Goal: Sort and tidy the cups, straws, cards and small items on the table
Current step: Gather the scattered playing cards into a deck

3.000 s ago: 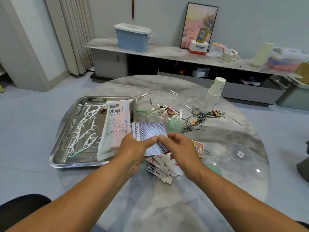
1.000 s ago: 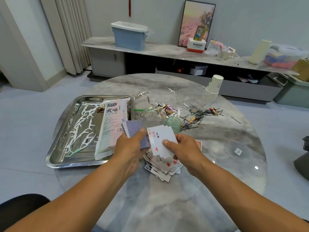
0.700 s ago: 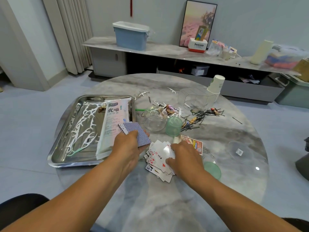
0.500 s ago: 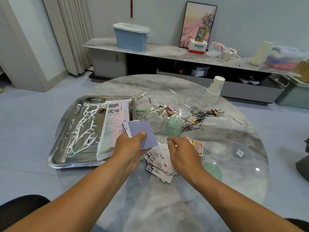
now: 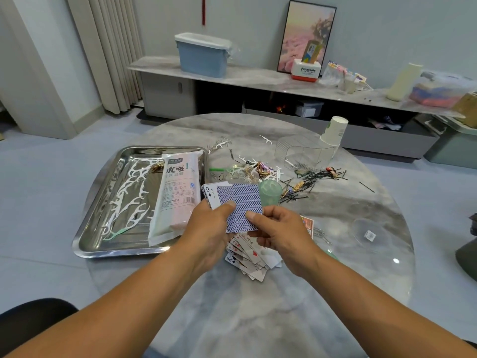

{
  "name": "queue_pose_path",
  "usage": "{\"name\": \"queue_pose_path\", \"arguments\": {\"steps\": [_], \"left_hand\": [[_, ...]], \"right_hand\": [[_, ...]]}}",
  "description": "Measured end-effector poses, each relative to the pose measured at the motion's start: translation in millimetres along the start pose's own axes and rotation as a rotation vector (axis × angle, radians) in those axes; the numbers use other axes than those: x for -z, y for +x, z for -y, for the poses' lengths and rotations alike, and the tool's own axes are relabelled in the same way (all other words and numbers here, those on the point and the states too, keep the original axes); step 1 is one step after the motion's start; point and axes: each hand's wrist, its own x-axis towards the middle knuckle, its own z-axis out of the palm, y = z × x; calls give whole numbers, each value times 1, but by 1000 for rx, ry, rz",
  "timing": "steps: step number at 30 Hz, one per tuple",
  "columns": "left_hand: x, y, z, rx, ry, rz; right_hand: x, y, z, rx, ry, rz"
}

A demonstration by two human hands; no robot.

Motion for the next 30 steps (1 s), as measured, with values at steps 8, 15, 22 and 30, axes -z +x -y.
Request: {"name": "queue_pose_path", "arguments": {"steps": [8,15,22,30], "left_hand": [[2,-2,1,-25,-14,0],[1,1,0,-60,-73,-40],[2,4,4,-50,-46,-70],[-2,0,-1,18,-125,-47]], "right_hand": [[0,1,1,-18,68,18],[-1,3,2,-20,111,-57],[-1,0,5,116,-1,-78],[-2,-3,2,720,-650,-319]]}}
